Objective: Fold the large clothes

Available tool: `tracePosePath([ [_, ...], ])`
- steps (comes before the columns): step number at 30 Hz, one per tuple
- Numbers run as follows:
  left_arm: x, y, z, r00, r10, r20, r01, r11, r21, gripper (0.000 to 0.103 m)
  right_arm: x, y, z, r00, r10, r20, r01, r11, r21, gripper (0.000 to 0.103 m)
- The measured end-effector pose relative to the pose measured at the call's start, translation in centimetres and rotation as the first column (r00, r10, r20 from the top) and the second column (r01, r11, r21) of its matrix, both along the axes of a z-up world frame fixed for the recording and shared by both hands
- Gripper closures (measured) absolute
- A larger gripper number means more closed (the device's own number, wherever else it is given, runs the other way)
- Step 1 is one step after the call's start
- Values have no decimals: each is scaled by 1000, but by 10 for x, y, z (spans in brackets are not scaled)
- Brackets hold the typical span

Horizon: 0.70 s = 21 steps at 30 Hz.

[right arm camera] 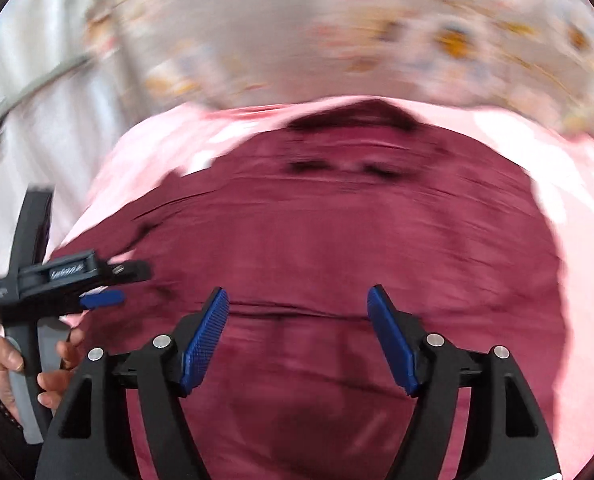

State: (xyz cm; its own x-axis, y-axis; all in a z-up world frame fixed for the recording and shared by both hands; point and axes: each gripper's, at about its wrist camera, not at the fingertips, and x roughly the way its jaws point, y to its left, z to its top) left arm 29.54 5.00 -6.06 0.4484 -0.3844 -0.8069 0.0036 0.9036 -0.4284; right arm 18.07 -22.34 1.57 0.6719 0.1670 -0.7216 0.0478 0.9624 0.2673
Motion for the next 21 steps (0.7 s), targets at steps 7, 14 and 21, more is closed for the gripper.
tracePosePath([
  [7,18,-10,-6,1000,5,-29,-4,1000,12,81,-3,-156,-37,924,-360,-129,382,870,312,33],
  [14,28,-3,20,998,18,66,-24,995,99,101,33,-202,-76,870,-442,-219,493,770,404,100],
  [21,28,-9,8,996,-8,84,-8,981,192,101,21,-170,-16,902,-431,36,415,885,211,102],
])
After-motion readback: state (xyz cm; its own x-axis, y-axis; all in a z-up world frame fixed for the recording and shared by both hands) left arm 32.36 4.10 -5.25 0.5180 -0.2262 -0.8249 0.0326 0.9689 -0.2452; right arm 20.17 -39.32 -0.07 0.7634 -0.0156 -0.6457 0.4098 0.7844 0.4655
